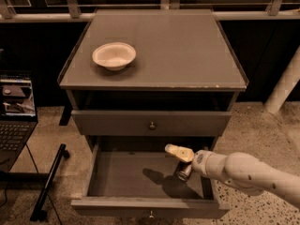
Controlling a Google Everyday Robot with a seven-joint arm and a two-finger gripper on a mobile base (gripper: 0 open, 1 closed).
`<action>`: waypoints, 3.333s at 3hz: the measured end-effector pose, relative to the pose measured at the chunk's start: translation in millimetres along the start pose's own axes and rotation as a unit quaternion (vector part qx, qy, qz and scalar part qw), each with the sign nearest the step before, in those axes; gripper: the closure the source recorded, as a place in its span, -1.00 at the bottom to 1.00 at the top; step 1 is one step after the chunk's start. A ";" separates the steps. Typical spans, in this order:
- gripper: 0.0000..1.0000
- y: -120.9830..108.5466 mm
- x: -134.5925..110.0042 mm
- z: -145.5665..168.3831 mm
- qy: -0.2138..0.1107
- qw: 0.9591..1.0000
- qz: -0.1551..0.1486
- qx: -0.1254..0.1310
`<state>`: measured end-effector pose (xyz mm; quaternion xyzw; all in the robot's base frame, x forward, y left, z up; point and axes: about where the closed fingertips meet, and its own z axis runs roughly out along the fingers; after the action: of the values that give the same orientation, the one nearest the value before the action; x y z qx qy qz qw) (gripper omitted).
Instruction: Pick orange can from middle drawer and place on counter
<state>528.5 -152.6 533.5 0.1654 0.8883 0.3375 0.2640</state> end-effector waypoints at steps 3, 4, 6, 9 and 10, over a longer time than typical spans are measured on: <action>-1.00 -27.5 0.7 36.7 0.022 0.999 0.017 0.023; -1.00 -39.6 -4.6 50.0 0.029 0.999 0.025 0.031; -1.00 -69.5 -5.3 71.6 0.041 0.996 0.042 0.062; -1.00 -115.7 -8.9 87.7 0.044 0.987 0.042 0.146; -1.00 -125.3 -12.6 89.1 0.044 0.985 0.042 0.164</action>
Offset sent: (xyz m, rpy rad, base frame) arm 0.0065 0.0012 -0.0190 -0.0126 0.0333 -0.0035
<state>575.9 -202.8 395.5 0.2285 0.9346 0.2049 0.1798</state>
